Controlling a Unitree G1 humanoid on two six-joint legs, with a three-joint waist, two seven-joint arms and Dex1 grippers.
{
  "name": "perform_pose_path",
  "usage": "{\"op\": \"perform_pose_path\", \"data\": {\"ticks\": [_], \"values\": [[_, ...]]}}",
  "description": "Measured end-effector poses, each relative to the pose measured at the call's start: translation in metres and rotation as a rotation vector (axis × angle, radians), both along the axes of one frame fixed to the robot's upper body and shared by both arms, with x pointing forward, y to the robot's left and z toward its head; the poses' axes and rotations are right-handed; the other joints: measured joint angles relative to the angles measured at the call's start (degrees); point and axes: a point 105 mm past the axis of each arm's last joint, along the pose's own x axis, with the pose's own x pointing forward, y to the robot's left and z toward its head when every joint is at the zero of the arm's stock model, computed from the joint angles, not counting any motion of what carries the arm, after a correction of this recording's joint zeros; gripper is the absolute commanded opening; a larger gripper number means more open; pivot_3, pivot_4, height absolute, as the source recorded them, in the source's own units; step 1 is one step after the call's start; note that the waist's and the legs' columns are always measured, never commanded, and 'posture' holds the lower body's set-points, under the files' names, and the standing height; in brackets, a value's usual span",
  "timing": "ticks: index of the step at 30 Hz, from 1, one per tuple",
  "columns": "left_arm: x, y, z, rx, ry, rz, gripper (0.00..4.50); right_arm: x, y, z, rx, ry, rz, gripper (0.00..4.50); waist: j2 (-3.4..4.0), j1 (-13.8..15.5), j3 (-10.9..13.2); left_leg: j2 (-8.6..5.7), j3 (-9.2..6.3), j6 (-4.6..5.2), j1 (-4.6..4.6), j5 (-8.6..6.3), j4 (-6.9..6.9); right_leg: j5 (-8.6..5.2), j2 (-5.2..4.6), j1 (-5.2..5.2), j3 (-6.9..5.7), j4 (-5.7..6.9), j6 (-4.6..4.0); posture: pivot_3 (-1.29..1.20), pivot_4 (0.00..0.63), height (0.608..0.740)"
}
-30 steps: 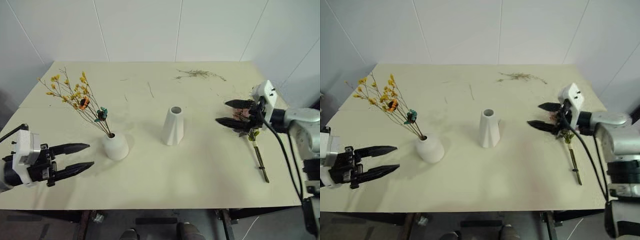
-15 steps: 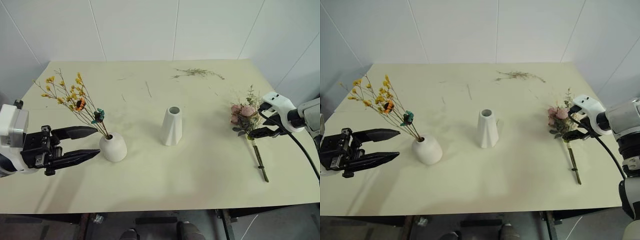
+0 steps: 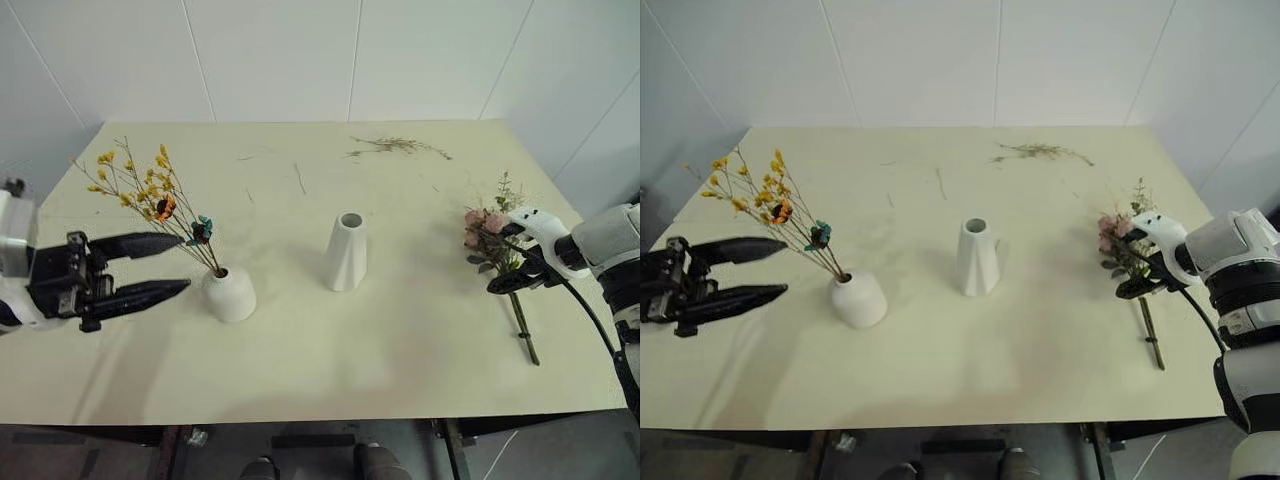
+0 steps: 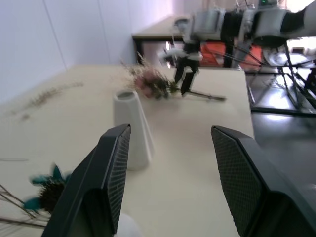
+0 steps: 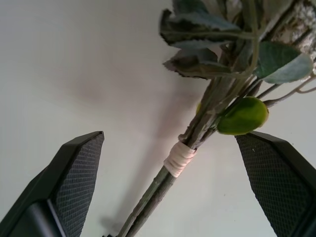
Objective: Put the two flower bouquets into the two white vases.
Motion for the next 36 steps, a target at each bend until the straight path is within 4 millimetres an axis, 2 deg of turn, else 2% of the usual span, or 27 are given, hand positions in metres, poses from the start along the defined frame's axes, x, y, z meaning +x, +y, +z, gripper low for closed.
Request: {"op": "perform_pose_path", "data": {"ticks": [4, 14, 17, 18, 22, 25, 28, 30, 33, 36], "values": [[0.002, 0.0, -0.001, -0.059, -0.002, 0.014, 2.77, 0.001, -0.001, -0.013, 0.007, 0.027, -0.025, 4.5, 0.01, -0.06, 0.0, 0.0, 0.05, 0.01, -0.01, 0.0, -0.04, 0.01, 0.0, -0.06, 0.06, 0.01, 0.02, 0.0, 0.15, 0.74], [0.002, -0.002, -0.005, -0.064, -0.029, 0.023, 2.82, 0.003, -0.001, -0.019, 0.022, 0.014, -0.046, 1.17, -0.13, -0.03, -0.08, 0.01, 0.06, 0.0, 0.13, -0.01, 0.09, 0.03, 0.03, 0.13, 0.06, 0.06, 0.06, 0.0, 0.15, 0.74], [0.007, 0.0, -0.006, -0.056, -0.043, 0.035, 2.82, 0.006, 0.005, -0.02, 0.06, -0.006, -0.056, 0.22, -0.21, -0.27, -0.13, 0.01, 0.06, -0.02, 0.17, 0.02, 0.13, 0.08, 0.05, 0.17, 0.09, 0.08, 0.09, 0.0, 0.15, 0.74], [0.009, 0.002, -0.006, -0.057, -0.045, 0.044, 2.82, 0.008, 0.007, -0.02, 0.077, -0.02, -0.059, 0.07, -0.23, -0.52, -0.14, 0.01, 0.06, -0.03, 0.17, 0.02, 0.14, 0.09, 0.05, 0.18, 0.09, 0.08, 0.1, 0.0, 0.15, 0.74], [0.016, 0.008, -0.012, -0.027, -0.045, 0.075, 2.82, 0.02, 0.021, -0.018, 0.23, -0.146, -0.07, 0.07, -0.26, -1.35, -0.15, 0.01, 0.1, -0.02, 0.17, 0.03, 0.15, 0.13, 0.07, 0.17, 0.17, 0.1, 0.13, 0.0, 0.15, 0.74], [0.021, 0.012, -0.023, 0.021, -0.021, 0.095, 2.82, 0.028, 0.042, -0.008, 0.369, -0.303, 0.016, 0.07, -0.23, -1.42, -0.14, 0.09, 0.12, -0.01, 0.17, 0.02, 0.08, 0.13, 0.16, 0.11, 0.19, 0.11, 0.13, 0.0, 0.15, 0.74], [0.028, 0.015, -0.033, 0.056, 0.006, 0.107, 2.82, 0.032, 0.081, 0.025, 0.583, -0.556, 0.189, 0.07, -0.21, -1.4, -0.13, 0.27, 0.15, -0.01, 0.16, 0.01, 0.06, 0.13, 0.33, 0.08, 0.21, 0.14, 0.13, 0.0, 0.15, 0.74], [0.031, 0.014, -0.036, 0.081, 0.005, 0.1, 2.82, 0.029, 0.098, 0.05, 0.69, -0.738, 0.266, 0.07, -0.21, -1.2, -0.13, 0.33, 0.13, -0.02, 0.15, 0.01, 0.05, 0.13, 0.41, 0.08, 0.21, 0.14, 0.12, 0.0, 0.15, 0.74], [0.037, 0.012, -0.035, 0.122, -0.029, 0.101, 2.82, 0.019, 0.112, 0.086, 0.789, -0.943, 0.352, 0.07, -0.18, -0.91, -0.11, 0.33, 0.12, -0.03, 0.13, 0.01, 0.06, 0.13, 0.41, 0.08, 0.21, 0.15, 0.12, 0.0, 0.15, 0.74], [0.041, 0.013, -0.035, 0.14, -0.033, 0.109, 2.82, 0.012, 0.113, 0.106, 0.848, -1.035, 0.374, 0.07, -0.18, -0.76, -0.11, 0.33, 0.12, -0.03, 0.12, 0.0, 0.06, 0.14, 0.4, 0.09, 0.22, 0.12, 0.11, 0.0, 0.15, 0.74]]}}
